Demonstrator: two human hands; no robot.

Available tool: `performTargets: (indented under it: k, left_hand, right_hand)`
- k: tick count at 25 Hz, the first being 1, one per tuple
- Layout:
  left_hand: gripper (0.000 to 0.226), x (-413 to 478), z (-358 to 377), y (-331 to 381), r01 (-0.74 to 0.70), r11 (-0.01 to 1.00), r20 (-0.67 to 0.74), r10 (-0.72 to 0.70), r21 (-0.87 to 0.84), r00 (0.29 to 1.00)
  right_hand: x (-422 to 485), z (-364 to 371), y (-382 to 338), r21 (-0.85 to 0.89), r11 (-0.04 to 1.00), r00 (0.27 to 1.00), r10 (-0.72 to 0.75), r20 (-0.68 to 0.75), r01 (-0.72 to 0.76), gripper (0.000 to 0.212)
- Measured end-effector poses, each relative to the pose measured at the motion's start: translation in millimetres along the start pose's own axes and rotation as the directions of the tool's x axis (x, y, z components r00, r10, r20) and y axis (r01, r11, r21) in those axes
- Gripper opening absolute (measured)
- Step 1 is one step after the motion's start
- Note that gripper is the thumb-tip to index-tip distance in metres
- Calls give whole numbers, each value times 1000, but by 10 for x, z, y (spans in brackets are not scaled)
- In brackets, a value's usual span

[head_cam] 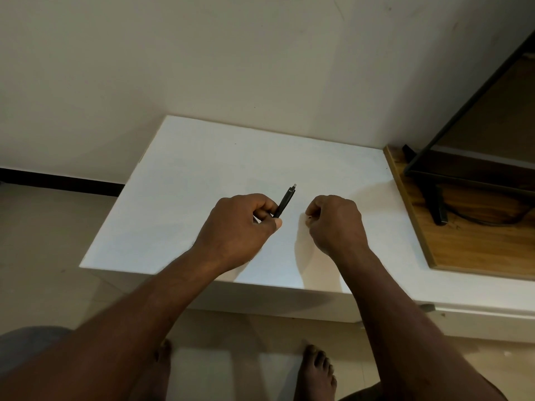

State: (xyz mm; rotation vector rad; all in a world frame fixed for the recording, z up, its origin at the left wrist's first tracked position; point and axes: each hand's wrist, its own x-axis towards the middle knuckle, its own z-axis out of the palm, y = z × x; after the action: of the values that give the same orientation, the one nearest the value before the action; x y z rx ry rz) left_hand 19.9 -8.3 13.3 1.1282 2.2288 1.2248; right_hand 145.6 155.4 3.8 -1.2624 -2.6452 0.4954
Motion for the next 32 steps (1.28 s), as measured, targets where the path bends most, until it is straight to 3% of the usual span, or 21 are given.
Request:
performTargets:
  k: [10,12,14,16,19,21,23,32]
  left_hand:
    - [14,-4,-18,28,-6,1000,-5,6,14,1000]
    - [15,-4,-21,34,-9,1000,-6,9,24,1000]
    - [16,-4,-23,39,-11,1000,-6,11,27,1000]
    - [16,-5,-24,43,-10,1000,-4,10,25,1000]
    - [18,3,-25,39,-19,998,-25,21,55,999]
    - [18,19,-30,27,-11,997,-56,15,74,998]
    - [18,34,-34,13,6,997,-79,0,80,997]
    - [16,36,-42,20,12,996,-88,-5,87,996]
  right_hand:
    - [-39,42,-61,-1,999,999,46,7,-46,13]
    - [-57,13,-135,66,997,999,27,-30,-25,5]
    - [-68,-66,-203,247,969,998,46,-50,-32,6]
    - [-72,-178,-237,480,875,997,79,-27,-57,13]
    - [-58,-333,-221,774,624,993,102,52,-105,17]
    - [-40,-400,-199,879,463,992,93,83,-117,18]
    - [-35,-436,-189,913,392,992,91,82,-111,21]
    - [-69,-439,-224,866,493,996,74,52,-82,19]
